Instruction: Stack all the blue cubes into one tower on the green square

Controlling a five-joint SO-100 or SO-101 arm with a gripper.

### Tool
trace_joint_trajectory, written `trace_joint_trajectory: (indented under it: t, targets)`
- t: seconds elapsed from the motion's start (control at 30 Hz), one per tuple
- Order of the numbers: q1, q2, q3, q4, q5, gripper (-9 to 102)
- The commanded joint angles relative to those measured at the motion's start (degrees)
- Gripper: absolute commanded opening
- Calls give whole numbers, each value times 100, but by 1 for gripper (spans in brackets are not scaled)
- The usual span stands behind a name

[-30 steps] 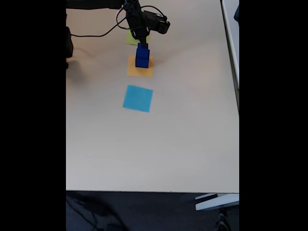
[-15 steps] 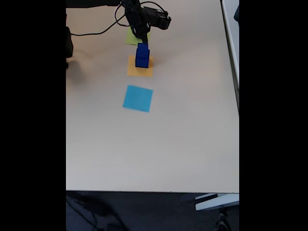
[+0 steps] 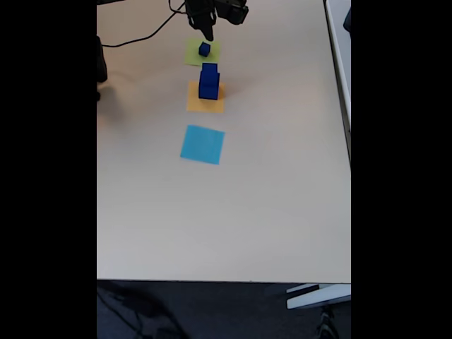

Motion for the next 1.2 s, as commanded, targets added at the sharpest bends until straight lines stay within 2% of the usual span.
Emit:
trace_joint_trajectory:
  t: [0.0, 0.3, 0.67, 1.17]
  targets:
    - [-193, -53, -272, -264, 325, 0]
    - [-536, -466, -18, -721, 1143, 0]
    - [-773, -721, 211, -729, 2232, 0]
    - [-756, -1116, 176, -870, 2575, 0]
